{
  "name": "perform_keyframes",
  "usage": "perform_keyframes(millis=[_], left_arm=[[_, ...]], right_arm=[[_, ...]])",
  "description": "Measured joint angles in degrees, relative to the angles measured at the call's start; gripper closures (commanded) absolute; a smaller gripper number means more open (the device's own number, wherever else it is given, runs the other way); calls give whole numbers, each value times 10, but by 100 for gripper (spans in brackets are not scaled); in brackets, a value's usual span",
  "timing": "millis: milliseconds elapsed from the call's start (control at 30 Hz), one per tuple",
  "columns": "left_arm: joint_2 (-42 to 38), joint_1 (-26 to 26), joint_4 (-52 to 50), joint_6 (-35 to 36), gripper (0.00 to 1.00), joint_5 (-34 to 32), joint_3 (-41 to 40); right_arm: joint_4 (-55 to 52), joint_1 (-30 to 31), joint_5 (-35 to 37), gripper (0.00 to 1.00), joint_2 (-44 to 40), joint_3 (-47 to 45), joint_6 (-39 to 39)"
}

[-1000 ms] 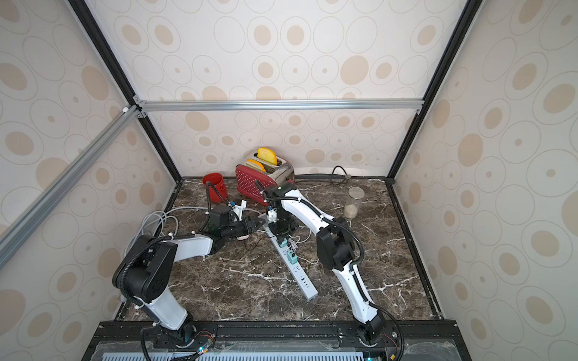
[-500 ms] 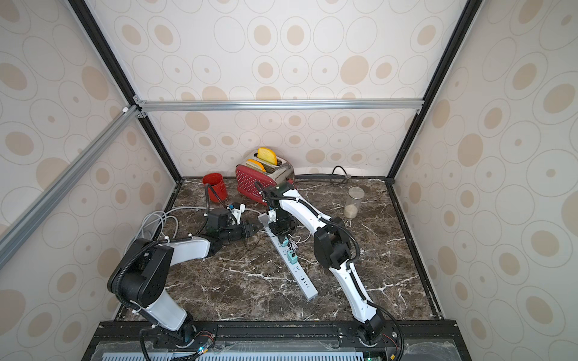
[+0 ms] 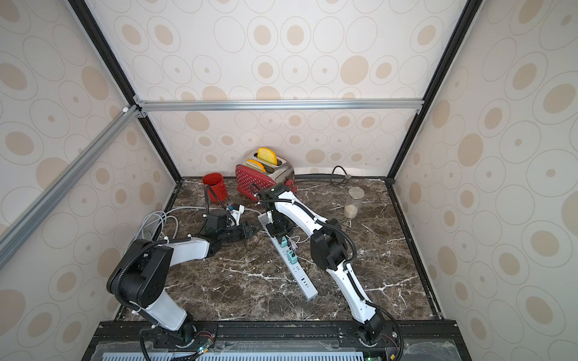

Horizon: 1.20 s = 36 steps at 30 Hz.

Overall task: Charge the bluetooth headset
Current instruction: Insert the plug into the socket.

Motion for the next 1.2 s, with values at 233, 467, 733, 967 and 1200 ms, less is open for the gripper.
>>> perform_keyframes(millis=[233, 467, 733, 967, 1200], left_arm=[[-13, 0, 1, 1, 53, 0, 0], [-13, 0, 1, 2, 54, 0, 0], [-13, 1, 1, 4, 55, 0, 0], [-25, 3, -4, 7, 55, -1, 0], [-26, 3, -7, 9, 56, -2, 0]], right_arm=[[-23, 6, 15, 100, 28, 53, 14], [-45, 6, 14, 85, 62, 116, -3], [-4, 6, 15, 72, 33, 71, -3], [90, 5, 21, 65, 17, 40, 1], [123, 5, 30, 79, 17, 38, 6]])
